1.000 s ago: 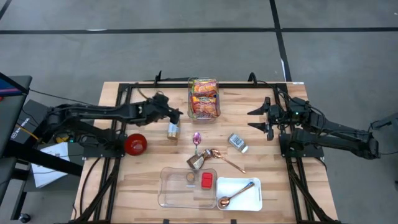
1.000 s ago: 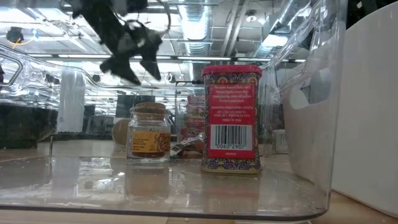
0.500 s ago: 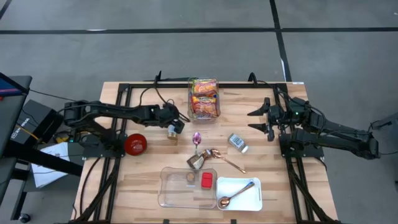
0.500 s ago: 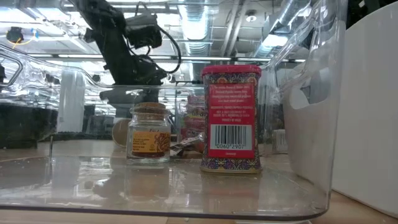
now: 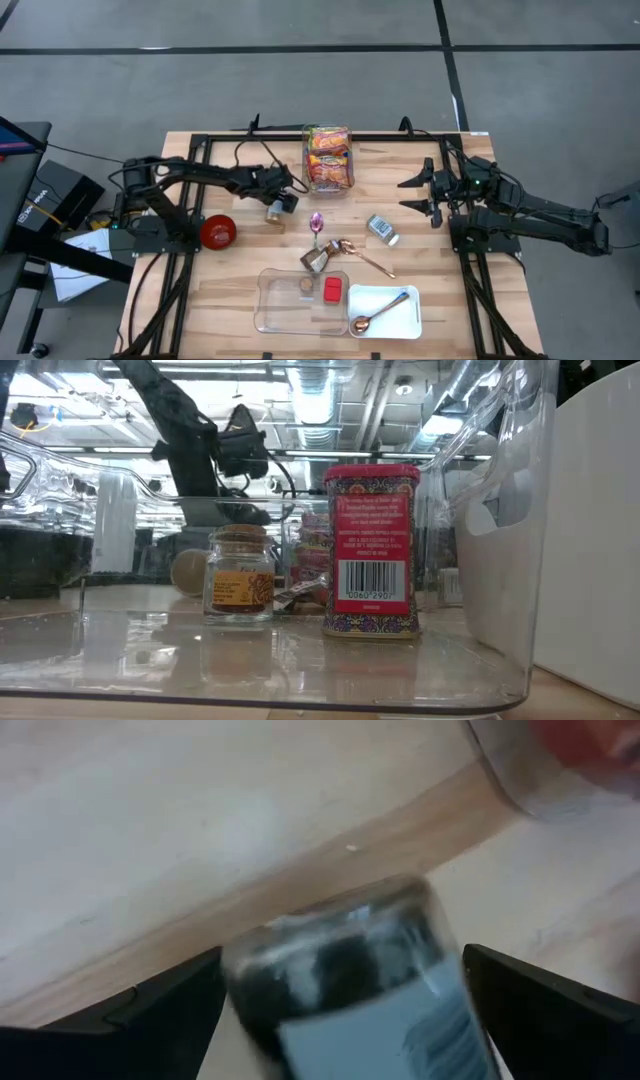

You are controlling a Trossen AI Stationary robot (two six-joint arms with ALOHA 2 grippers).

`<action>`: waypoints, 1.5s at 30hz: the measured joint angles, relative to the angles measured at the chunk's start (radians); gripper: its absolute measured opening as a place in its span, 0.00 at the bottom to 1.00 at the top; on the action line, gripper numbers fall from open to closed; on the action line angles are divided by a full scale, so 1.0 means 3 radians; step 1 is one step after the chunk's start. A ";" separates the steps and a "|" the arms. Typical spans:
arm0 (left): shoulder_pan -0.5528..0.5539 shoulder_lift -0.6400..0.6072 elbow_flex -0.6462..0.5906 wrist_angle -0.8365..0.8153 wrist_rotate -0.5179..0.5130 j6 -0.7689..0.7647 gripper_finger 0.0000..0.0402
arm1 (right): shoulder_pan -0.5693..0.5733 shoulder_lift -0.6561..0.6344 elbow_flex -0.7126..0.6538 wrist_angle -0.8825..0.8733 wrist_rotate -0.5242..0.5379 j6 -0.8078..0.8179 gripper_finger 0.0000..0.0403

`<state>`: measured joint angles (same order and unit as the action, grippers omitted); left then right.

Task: Pick & Place Food Item
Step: Put the gold seasoning bottle into the bottom transparent bin

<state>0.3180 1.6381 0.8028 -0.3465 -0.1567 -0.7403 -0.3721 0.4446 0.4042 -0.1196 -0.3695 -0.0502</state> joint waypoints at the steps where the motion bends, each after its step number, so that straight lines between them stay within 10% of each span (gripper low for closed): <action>1: 0.0019 0.0018 0.0000 0.0020 0.0002 0.0001 0.98 | 0.0000 0.0000 0.0000 0.0000 0.0000 0.0000 0.56; 26: 0.0160 -0.0097 -0.0008 -0.0027 -0.0030 0.0118 0.70 | 0.0000 0.0001 0.0000 -0.0004 0.0000 0.0004 0.56; 39: 0.0075 -0.1315 -0.0005 0.0000 -0.0557 0.0123 0.68 | 0.0107 0.0001 0.0000 0.0017 0.0001 -0.0028 0.56; 45: -0.0203 -0.1965 -0.0318 0.1102 -0.1142 0.0173 0.68 | 0.0260 0.0001 0.0000 0.0129 0.0001 -0.0138 0.56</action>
<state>0.2571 1.0484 0.7073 -0.0158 -0.4993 -0.6883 -0.2941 0.4450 0.4042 -0.0810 -0.3690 -0.0915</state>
